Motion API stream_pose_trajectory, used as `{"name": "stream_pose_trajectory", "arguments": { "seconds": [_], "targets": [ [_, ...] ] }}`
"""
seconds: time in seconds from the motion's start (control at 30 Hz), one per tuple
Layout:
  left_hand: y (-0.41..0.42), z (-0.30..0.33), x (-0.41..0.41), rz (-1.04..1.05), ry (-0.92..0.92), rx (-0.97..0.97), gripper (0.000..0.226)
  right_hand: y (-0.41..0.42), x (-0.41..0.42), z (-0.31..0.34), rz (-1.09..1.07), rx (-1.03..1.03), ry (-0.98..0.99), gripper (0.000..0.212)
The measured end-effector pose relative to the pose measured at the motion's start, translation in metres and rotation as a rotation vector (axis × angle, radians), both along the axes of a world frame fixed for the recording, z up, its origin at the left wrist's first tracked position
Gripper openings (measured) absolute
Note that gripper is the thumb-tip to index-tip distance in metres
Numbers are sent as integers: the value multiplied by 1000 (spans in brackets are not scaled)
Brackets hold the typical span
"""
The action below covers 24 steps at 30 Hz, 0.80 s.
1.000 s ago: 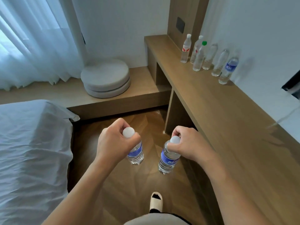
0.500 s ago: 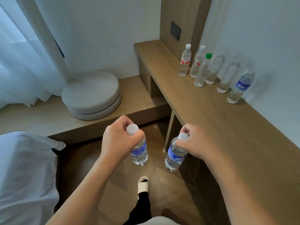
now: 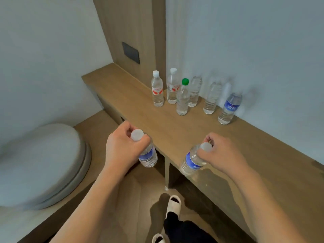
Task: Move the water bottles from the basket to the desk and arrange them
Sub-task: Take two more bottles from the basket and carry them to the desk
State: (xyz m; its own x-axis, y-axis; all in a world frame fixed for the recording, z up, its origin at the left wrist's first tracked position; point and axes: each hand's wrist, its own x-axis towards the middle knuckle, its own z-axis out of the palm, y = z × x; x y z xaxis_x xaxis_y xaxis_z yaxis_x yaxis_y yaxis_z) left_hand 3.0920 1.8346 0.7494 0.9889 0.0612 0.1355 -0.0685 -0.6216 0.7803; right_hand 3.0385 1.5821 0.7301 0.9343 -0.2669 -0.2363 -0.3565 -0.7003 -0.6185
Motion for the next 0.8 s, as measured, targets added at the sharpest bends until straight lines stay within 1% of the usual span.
{"name": "stream_pose_trajectory", "arguments": {
  "seconds": [0.07,0.17,0.37,0.43,0.53,0.67,0.8],
  "targets": [
    [-11,-5,34,-39,13,-21,21,-11,31,-4,-29,-40,-11,24],
    [-29,-11,75,-122,53,6,21,-34,70,-11,-86,-51,0,24],
    [-71,-20,149,-336,81,185,20,-78,128,-25,-263,-41,-47,25],
    [-89,-23,167,-424,69,249,23,-88,141,-25,-311,-47,-44,22],
    [-120,-28,193,-537,5,283,30,-105,158,-24,-372,-22,-69,19],
    [-164,-36,226,-701,-52,355,28,-121,173,-29,-437,-21,-57,20],
    [-209,-44,248,-773,-102,455,28,-136,184,-41,-475,-62,6,21]
  ]
}}
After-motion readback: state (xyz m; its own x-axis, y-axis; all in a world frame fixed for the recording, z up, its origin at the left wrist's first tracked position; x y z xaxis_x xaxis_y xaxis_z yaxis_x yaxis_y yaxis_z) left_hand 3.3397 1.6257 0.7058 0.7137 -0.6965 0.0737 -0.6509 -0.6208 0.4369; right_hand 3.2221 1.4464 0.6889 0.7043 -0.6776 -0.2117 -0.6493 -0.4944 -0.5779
